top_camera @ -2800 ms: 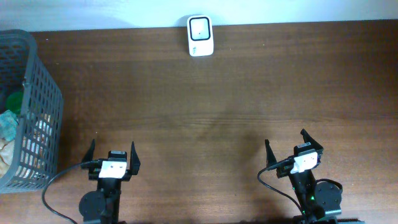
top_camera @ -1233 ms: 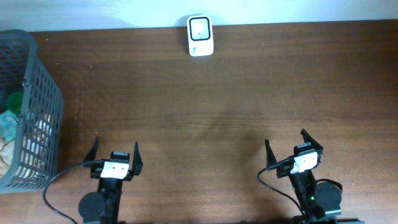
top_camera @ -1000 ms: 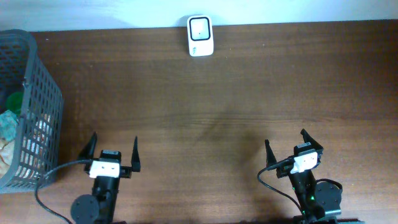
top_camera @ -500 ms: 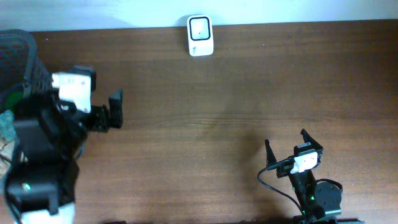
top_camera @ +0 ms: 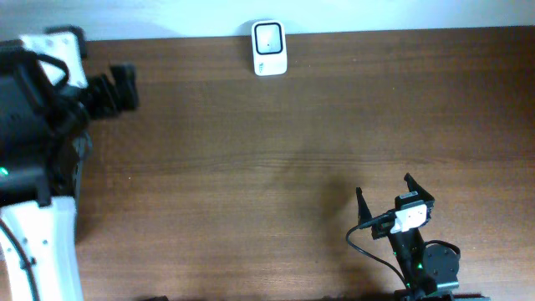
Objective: Scan the item barcode
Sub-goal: 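Reach the left gripper into the grey basket and grasp the green-lidded jar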
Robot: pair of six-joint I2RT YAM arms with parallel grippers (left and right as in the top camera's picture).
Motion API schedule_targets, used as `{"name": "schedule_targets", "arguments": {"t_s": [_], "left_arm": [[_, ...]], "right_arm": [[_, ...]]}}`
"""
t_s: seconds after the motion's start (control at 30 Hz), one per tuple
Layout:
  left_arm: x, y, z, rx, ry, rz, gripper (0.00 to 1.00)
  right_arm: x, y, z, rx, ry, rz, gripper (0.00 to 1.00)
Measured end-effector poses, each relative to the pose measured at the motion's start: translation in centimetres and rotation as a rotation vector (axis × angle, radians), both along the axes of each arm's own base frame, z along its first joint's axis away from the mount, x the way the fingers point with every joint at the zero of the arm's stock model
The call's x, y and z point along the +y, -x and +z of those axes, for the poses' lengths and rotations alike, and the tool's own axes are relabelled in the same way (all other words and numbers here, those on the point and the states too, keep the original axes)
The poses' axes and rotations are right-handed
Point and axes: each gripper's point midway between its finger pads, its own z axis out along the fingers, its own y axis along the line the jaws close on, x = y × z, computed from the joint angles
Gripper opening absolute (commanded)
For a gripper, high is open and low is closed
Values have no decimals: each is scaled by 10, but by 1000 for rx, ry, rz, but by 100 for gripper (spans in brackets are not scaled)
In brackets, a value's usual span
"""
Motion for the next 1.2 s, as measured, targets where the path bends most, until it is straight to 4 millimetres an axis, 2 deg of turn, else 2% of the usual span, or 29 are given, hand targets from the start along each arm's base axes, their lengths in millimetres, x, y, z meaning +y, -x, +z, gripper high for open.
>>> {"name": "schedule_targets", "arguments": {"t_s": [0.07,0.13,0.17,0.23,0.3,0.33,0.37,0.47,0.57,0.6,0.73,0.83,0.97,1.1,1.2], "left_arm": [[21,-7,20,-15,1,91,99],[55,-9,43,-54,-7,232,99],[67,-7,49,-67,-12,279,99],[104,7,56,-80,2,442,99],[145,31,48,-53,42,618,99],[152,35,46,-46,50,650,99],[176,52,37,-18,68,745,99],[207,72,18,50,88,852,99],[247,86,-24,182,124,955,100],[264,84,-50,252,146,968,100],[287,66,-105,395,145,880,100],[296,48,-140,466,122,809,100],[304,28,-175,512,117,725,100],[305,-1,-217,533,133,570,99],[304,-13,-230,533,118,519,99]], "right_arm": [[0,0,0,0,0,0,98],[0,0,0,0,0,0,98],[0,0,0,0,0,0,98],[0,0,0,0,0,0,98],[0,0,0,0,0,0,98],[0,0,0,0,-1,0,98],[0,0,0,0,0,0,98],[0,0,0,0,0,0,98],[0,0,0,0,0,0,98],[0,0,0,0,0,0,99],[0,0,0,0,0,0,99],[0,0,0,0,0,0,98],[0,0,0,0,-1,0,98],[0,0,0,0,0,0,98],[0,0,0,0,0,0,98]]}}
